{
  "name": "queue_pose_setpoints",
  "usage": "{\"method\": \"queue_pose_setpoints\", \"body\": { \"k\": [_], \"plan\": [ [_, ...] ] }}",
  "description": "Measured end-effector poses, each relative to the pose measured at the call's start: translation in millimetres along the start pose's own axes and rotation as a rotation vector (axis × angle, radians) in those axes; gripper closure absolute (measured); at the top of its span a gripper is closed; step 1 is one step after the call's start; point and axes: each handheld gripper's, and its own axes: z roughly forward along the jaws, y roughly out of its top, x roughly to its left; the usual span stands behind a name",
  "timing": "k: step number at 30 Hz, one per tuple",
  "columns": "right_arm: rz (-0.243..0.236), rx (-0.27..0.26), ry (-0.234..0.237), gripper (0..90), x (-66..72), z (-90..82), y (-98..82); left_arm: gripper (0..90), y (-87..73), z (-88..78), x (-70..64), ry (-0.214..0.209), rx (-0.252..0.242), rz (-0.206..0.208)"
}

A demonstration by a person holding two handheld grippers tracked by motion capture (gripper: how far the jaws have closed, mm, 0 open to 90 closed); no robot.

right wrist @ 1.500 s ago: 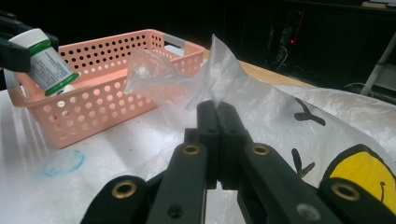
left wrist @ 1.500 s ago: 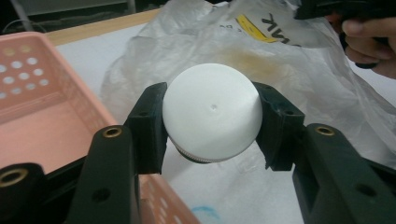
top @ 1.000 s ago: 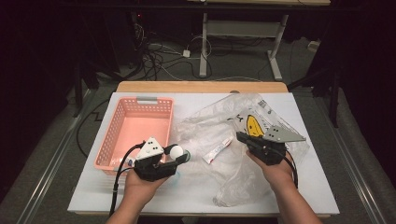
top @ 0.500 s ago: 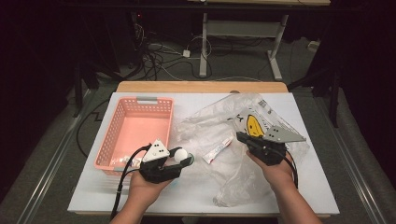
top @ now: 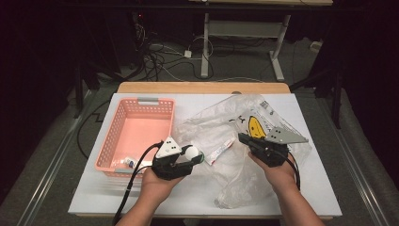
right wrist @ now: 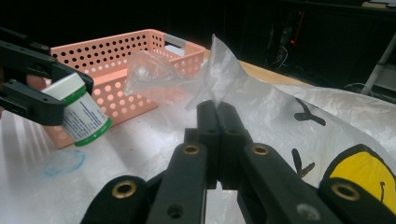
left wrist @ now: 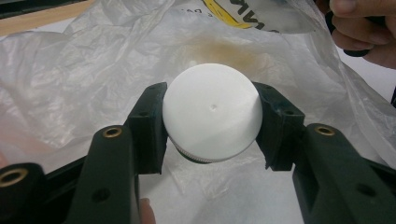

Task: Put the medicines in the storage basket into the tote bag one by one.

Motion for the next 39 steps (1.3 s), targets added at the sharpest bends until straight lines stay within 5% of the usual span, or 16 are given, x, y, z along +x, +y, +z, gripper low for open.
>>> {"method": "queue_pose_setpoints", "body": {
  "k": [39],
  "plan": [
    [-0.002,-0.014,-0.004,90.0,-1.2,-0.7,0.7,48.3,26.2,77.8,-17.6,-0.041,0.036,0.044]
  ]
}}
